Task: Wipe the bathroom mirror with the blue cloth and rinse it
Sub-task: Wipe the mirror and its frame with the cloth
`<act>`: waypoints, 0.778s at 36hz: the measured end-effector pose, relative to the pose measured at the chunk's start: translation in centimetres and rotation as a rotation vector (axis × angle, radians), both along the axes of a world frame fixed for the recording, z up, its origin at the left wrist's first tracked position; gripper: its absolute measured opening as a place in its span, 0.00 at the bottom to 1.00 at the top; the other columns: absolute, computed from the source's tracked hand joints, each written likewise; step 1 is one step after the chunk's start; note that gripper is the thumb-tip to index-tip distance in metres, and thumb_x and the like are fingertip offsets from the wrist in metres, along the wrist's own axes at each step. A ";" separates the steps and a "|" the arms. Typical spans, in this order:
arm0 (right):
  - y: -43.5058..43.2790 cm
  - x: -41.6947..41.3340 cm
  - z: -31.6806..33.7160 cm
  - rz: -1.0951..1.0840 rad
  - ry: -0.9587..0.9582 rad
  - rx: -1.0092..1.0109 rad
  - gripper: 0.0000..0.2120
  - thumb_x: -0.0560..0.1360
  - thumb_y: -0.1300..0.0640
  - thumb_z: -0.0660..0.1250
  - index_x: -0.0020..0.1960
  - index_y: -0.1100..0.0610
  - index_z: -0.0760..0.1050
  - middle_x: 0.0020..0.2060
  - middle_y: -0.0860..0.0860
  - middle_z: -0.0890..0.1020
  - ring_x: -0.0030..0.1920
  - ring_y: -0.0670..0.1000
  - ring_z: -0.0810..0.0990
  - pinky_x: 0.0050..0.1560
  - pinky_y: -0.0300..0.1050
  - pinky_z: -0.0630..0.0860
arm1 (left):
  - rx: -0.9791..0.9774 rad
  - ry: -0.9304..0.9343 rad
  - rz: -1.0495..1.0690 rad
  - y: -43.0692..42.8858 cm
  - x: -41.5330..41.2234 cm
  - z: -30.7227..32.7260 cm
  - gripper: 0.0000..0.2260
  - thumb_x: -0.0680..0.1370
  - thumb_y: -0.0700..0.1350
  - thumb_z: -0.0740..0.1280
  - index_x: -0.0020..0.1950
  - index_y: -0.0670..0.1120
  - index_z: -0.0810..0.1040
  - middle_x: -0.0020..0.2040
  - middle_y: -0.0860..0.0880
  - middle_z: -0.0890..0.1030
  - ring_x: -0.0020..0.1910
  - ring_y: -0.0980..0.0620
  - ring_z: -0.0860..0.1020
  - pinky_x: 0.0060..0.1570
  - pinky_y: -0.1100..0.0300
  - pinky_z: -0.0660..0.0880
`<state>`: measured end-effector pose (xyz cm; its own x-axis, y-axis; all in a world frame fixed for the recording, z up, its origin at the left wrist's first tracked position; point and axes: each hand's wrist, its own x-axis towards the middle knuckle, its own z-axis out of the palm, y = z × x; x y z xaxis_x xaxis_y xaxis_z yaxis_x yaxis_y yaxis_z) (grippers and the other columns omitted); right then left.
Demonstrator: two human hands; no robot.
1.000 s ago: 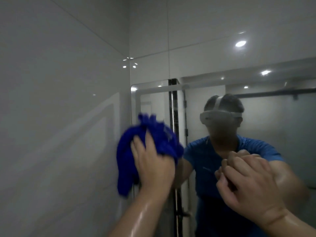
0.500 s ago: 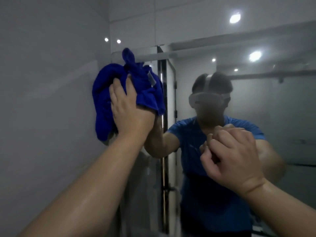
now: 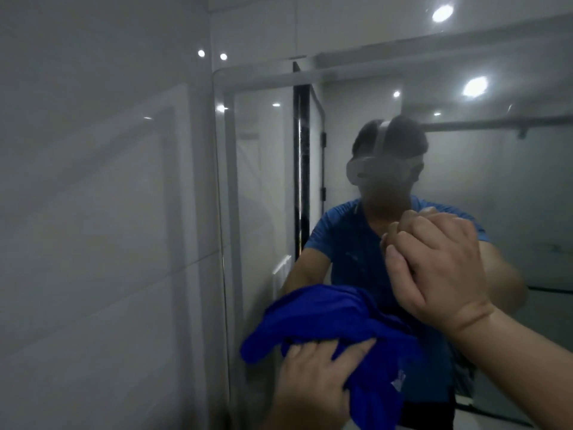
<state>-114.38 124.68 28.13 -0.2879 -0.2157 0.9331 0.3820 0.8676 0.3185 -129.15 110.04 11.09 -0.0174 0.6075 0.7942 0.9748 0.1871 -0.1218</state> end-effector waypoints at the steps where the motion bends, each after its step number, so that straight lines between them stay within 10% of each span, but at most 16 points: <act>1: -0.1 0.0 -0.1 -0.002 0.005 -0.001 0.14 0.81 0.53 0.62 0.41 0.58 0.78 0.41 0.56 0.80 0.44 0.62 0.78 0.51 0.62 0.71 | -0.031 -0.005 0.021 -0.5 -0.7 1.1 0.41 0.67 0.65 0.75 0.79 0.68 0.66 0.71 0.58 0.75 0.63 0.53 0.80 0.65 0.57 0.68; 8: -0.2 0.1 0.1 0.015 -0.016 -0.039 0.15 0.82 0.52 0.59 0.44 0.59 0.79 0.43 0.56 0.80 0.45 0.62 0.77 0.51 0.61 0.70 | 0.264 -0.222 0.139 -1.7 -5.0 17.7 0.38 0.73 0.66 0.59 0.83 0.61 0.58 0.76 0.47 0.64 0.74 0.42 0.63 0.75 0.41 0.64; 13: -0.3 0.2 0.2 0.015 -0.014 -0.026 0.12 0.79 0.53 0.61 0.44 0.58 0.79 0.43 0.56 0.80 0.44 0.62 0.76 0.51 0.61 0.69 | 0.465 -0.320 0.156 -2.0 -8.1 24.8 0.39 0.78 0.55 0.69 0.85 0.58 0.53 0.86 0.45 0.54 0.85 0.39 0.52 0.83 0.39 0.52; 24: 0.3 -0.3 -0.4 -0.064 -0.013 -0.002 0.08 0.76 0.54 0.64 0.43 0.60 0.75 0.43 0.60 0.77 0.47 0.63 0.75 0.48 0.64 0.73 | 0.458 -0.606 0.252 -1.1 -6.8 7.7 0.40 0.79 0.56 0.70 0.86 0.52 0.53 0.86 0.40 0.53 0.82 0.39 0.58 0.80 0.42 0.56; 28: 0.7 -0.4 -0.6 -0.080 0.011 0.044 0.08 0.75 0.54 0.65 0.43 0.59 0.75 0.42 0.59 0.76 0.48 0.62 0.74 0.49 0.61 0.70 | 0.321 -0.654 0.343 -2.3 -5.8 -2.2 0.27 0.83 0.57 0.55 0.81 0.48 0.64 0.77 0.39 0.70 0.69 0.37 0.74 0.74 0.51 0.68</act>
